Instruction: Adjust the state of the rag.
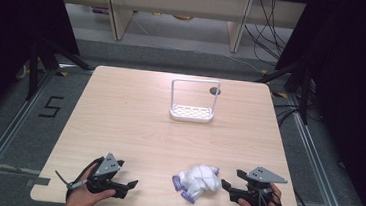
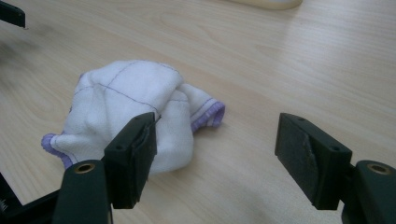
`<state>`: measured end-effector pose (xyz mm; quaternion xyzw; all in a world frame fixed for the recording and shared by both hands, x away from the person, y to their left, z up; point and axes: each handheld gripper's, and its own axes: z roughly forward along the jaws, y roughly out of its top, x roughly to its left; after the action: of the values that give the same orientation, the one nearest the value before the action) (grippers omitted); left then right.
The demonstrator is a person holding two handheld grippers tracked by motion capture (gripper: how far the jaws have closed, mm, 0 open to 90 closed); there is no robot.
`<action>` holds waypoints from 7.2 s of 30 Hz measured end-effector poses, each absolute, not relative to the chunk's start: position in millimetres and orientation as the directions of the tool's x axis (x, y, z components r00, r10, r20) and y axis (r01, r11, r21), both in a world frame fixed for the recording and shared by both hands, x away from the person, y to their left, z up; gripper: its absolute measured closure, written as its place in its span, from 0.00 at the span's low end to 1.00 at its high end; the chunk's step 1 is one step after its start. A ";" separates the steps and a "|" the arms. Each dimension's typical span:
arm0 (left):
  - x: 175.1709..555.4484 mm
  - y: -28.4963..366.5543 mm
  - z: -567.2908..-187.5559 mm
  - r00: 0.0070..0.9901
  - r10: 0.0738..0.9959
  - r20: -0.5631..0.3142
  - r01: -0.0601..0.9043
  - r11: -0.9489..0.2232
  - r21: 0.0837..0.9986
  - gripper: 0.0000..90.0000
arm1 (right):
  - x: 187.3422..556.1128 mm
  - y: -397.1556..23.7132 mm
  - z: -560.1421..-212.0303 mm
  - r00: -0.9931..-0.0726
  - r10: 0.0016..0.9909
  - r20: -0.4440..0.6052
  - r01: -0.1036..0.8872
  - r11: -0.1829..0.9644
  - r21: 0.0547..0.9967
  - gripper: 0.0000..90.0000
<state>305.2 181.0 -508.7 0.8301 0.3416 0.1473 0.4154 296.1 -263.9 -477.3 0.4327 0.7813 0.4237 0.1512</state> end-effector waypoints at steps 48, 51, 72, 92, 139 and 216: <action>336.5 54.9 -520.5 0.911 0.412 0.018 0.229 -0.542 0.809 0.80 | 286.7 -238.7 -475.6 -0.673 0.734 0.085 0.499 0.367 0.785 0.44; 337.2 55.5 -517.3 0.910 0.415 0.000 0.241 -0.527 0.815 0.94 | 291.8 -236.7 -478.8 -0.688 0.724 0.057 0.482 0.397 0.781 0.47; 313.2 107.4 -438.7 0.906 0.423 -0.020 0.196 -0.376 0.906 0.98 | 300.7 -231.3 -438.5 -0.764 0.639 0.087 0.420 0.391 0.819 0.93; 333.8 145.5 -433.0 0.849 0.521 -0.088 0.278 -0.299 0.913 0.98 | 400.0 -165.9 -434.0 -0.826 0.563 0.042 0.411 0.549 0.728 0.90; 325.9 160.1 -349.8 0.873 0.476 -0.109 0.217 -0.178 0.960 0.98 | 315.2 -199.4 -335.7 -0.872 0.487 0.053 0.303 0.451 0.840 0.99; 292.2 167.3 -498.9 0.805 0.580 -0.121 0.421 -0.416 0.806 0.97 | 342.1 -196.2 -452.9 -0.787 0.616 0.033 0.450 0.536 0.714 0.62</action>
<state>292.2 167.3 -498.9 0.8367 0.2993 0.0884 0.4500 342.1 -196.2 -452.9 0.3068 0.8691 0.3715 0.1119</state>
